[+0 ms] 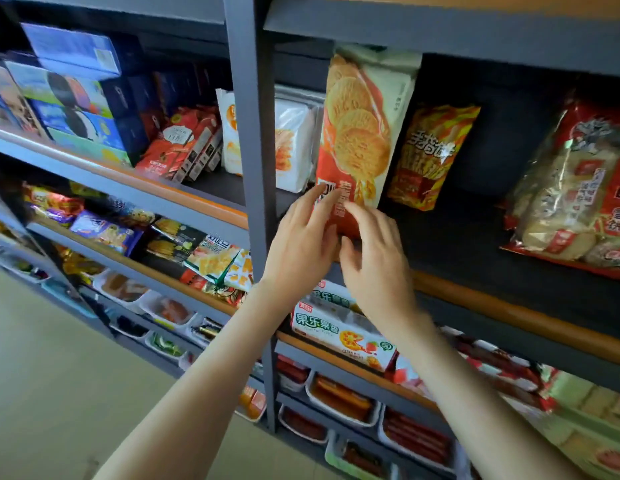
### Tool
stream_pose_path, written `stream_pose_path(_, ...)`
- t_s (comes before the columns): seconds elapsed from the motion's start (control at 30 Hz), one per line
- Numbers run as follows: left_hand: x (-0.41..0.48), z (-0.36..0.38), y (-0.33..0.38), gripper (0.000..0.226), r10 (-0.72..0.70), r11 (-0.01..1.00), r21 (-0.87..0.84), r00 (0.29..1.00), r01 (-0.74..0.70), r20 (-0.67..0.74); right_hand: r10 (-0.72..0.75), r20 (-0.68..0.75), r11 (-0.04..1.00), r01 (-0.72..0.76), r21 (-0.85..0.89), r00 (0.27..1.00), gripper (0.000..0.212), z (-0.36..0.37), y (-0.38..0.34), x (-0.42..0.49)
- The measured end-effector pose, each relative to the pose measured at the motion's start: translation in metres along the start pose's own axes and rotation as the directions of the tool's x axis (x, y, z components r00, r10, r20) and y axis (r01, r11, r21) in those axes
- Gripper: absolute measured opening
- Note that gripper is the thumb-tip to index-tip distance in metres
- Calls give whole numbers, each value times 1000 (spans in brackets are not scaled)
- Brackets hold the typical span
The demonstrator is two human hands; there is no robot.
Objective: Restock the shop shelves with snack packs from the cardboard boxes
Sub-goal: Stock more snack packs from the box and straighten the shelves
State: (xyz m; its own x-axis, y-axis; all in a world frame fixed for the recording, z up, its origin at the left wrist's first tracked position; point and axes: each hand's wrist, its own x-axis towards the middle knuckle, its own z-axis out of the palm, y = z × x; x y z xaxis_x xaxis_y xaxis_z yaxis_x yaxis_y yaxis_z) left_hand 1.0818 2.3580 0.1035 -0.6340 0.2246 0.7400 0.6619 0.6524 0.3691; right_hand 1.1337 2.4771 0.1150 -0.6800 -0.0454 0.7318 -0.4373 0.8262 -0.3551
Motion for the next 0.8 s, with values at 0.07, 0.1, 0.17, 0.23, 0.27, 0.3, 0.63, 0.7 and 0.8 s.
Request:
stream_pose_path(0.07,-21,-10,-2,40,-92,991,-97,996,90,-9,5,31,989,-9,146,999,39,13,-12,-11)
stream_pose_path(0.1,-32,-17,-5,37,-166,976,-142,986,163,-12,-4,46,979,-6,204,999,36,22,-17,-15)
stream_pose_path(0.17,-55,-34,-15,31,-332,929,-178,943,325,-10,-31,92,950,1,312,995,34,42,-29,-22)
stream_pose_path(0.23,-82,-51,-29,25,-482,866,-164,876,473,-16,-47,180,908,-33,419,983,33,67,-40,-31)
stream_pose_path(0.27,-100,-60,-36,23,-554,824,-158,833,544,-21,-61,240,885,-59,463,969,32,81,-47,-37)
stream_pose_path(0.3,-120,-68,-42,23,-620,777,-153,784,611,-21,-83,305,866,-83,493,949,32,96,-54,-46)
stream_pose_path(0.63,-382,-142,-53,20,-969,-20,-124,-49,992,-241,-397,813,828,-216,518,426,34,236,-160,-179)
stream_pose_path(0.7,-429,-157,-50,21,-947,-164,-88,-182,982,-264,-421,855,838,-230,494,304,34,257,-185,-205)
stream_pose_path(0.8,-498,-172,-59,22,-891,-356,-83,-365,931,-270,-417,899,869,-232,438,134,35,294,-218,-239)
